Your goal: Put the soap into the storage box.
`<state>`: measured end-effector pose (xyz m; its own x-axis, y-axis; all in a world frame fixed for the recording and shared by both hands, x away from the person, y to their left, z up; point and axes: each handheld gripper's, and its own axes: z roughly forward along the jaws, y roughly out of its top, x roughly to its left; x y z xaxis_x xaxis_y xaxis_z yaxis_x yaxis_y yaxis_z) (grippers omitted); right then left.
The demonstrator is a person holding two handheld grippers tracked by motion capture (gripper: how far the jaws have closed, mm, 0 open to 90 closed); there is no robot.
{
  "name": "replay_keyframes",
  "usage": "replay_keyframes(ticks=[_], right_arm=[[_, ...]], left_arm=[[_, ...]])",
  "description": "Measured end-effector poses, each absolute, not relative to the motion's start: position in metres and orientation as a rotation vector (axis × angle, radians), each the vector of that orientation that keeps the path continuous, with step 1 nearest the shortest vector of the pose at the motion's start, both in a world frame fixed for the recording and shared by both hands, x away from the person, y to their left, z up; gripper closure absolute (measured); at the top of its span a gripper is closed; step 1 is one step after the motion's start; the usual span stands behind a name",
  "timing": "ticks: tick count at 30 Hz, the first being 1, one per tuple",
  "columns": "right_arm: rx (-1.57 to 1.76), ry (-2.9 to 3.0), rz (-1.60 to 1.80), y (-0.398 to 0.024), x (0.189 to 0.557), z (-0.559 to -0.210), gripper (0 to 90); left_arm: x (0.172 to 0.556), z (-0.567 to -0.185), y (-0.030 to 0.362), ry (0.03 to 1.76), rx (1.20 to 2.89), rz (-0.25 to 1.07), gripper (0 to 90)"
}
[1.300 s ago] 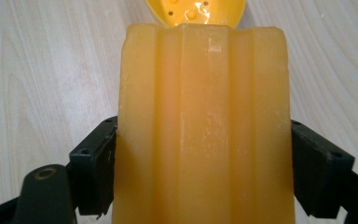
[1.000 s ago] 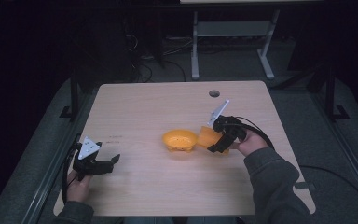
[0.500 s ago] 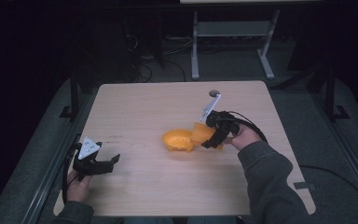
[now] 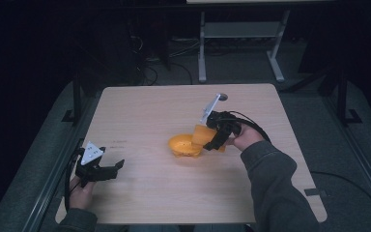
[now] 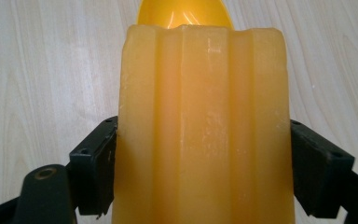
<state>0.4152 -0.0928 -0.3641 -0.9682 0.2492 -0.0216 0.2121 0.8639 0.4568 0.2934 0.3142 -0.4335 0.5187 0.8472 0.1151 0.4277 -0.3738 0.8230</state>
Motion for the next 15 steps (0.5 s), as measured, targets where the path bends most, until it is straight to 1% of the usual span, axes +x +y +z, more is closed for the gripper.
replay_keyframes(ticks=[15], right_arm=[[0.320, 2.971, 0.706, -0.078, 0.424, -0.364, 20.4]], left_arm=[[0.294, -0.433, 0.315, 1.041, 1.995, 0.698, 14.1]])
